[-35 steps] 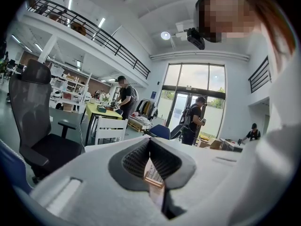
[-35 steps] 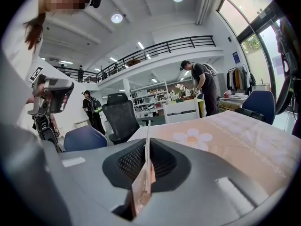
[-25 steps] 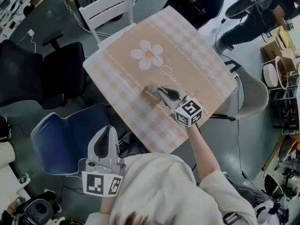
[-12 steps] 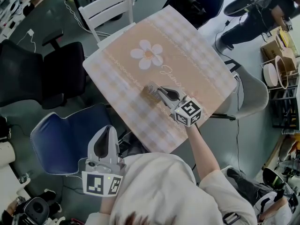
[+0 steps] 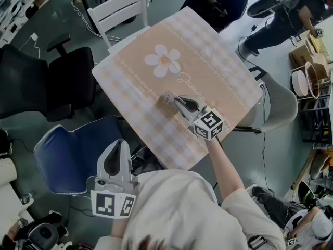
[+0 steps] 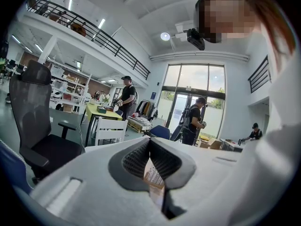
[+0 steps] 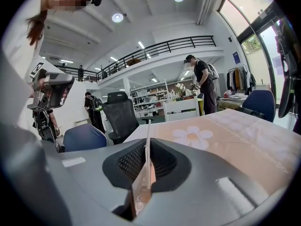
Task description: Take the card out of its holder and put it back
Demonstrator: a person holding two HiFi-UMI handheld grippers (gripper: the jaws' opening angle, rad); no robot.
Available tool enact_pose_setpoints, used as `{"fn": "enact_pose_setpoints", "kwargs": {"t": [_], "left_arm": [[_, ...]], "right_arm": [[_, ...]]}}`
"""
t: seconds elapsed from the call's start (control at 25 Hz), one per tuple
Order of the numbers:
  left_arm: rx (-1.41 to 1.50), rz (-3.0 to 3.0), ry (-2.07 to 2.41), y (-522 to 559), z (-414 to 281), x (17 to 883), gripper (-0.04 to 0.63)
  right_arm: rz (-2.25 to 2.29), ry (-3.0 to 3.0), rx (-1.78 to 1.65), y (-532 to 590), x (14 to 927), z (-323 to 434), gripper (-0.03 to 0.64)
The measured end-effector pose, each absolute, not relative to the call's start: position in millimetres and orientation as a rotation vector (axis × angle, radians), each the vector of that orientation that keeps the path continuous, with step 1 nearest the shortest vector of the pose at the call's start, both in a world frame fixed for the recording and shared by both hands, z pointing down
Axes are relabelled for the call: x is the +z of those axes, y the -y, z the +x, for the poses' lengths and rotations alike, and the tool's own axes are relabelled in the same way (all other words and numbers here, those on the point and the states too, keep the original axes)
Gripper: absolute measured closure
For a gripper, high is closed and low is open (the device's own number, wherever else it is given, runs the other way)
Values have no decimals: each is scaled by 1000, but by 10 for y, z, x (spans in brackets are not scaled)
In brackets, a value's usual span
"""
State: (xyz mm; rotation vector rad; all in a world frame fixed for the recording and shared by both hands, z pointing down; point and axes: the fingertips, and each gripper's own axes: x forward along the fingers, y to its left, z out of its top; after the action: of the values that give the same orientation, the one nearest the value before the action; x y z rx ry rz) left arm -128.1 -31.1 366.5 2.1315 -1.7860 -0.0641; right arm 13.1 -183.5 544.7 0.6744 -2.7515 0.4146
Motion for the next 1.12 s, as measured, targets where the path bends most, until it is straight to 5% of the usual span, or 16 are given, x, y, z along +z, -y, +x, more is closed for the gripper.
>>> {"fn": "enact_pose_setpoints", "kwargs": {"t": [0.28, 0.44, 1.12], "left_arm": [[-70, 2133, 1799, 287, -1304, 3656, 595], [-66, 2129, 1796, 300, -1303, 3635, 595], [-99, 2187, 1764, 255, -1270, 3569, 595]], "right_arm": [[715, 2725, 423, 1864, 5459, 143, 597], [735, 2722, 464, 1913, 5399, 135, 529], [1084, 2854, 411, 2032, 4483, 496, 554]]}}
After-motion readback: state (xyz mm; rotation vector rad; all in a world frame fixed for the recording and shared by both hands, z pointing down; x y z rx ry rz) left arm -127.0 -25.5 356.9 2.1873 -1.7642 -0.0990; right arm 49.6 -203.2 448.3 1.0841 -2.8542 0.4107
